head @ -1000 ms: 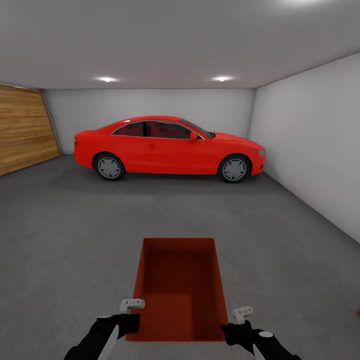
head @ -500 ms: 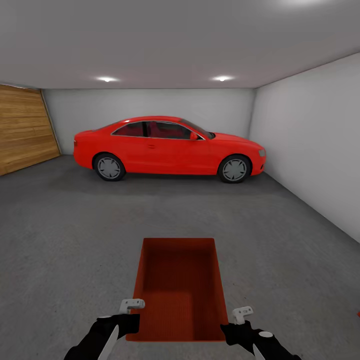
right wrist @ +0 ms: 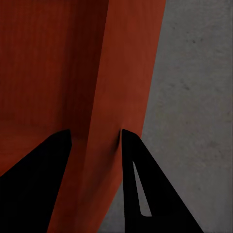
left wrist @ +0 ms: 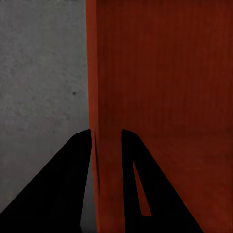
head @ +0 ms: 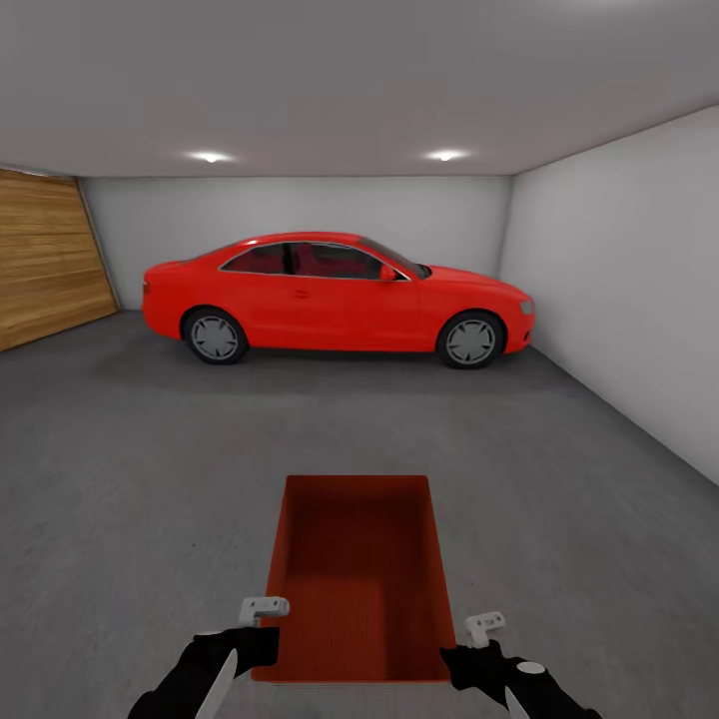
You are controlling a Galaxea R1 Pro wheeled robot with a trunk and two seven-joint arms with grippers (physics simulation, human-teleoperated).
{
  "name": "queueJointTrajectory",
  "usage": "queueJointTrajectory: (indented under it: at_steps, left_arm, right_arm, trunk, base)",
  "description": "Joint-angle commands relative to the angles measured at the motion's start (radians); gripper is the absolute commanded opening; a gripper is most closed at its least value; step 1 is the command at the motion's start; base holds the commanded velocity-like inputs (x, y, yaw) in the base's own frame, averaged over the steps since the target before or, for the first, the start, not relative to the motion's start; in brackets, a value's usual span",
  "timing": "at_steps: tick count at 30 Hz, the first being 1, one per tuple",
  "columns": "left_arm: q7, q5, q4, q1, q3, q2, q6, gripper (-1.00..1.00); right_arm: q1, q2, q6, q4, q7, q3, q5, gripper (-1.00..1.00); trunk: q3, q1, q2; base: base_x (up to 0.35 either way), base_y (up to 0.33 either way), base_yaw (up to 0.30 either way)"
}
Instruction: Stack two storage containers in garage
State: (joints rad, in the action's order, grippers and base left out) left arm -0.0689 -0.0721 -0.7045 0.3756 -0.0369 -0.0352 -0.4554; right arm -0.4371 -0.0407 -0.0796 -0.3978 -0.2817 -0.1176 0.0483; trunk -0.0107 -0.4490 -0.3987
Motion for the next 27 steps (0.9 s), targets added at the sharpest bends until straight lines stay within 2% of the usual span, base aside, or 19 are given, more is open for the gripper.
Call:
queueJointTrajectory:
  at_steps: [1,23,27]
  left_arm:
    - [0.004,-0.011,-0.003,0.000,-0.009,-0.008,0.037,-1.00]
    - [0.004,-0.011,-0.003,0.000,-0.010,-0.008,0.037,-1.00]
    - [0.004,-0.011,-0.003,0.000,-0.009,-0.008,0.037,-1.00]
  right_arm:
    - [0.000,0.028,-0.007,0.002,-0.004,0.001,-0.008,-1.00]
    - [0.000,0.028,-0.008,0.002,-0.004,0.001,-0.009,-1.00]
    - [0.000,0.028,-0.008,0.002,-0.003,0.001,-0.007,-1.00]
  trunk:
    - [-0.001,-0.001,-0.001]
    - [-0.001,-0.001,-0.001]
    - [-0.001,-0.001,-0.001]
  base:
    - [0.320,0.000,0.000]
    - [0.321,0.000,0.000]
    - [0.083,0.000,-0.199]
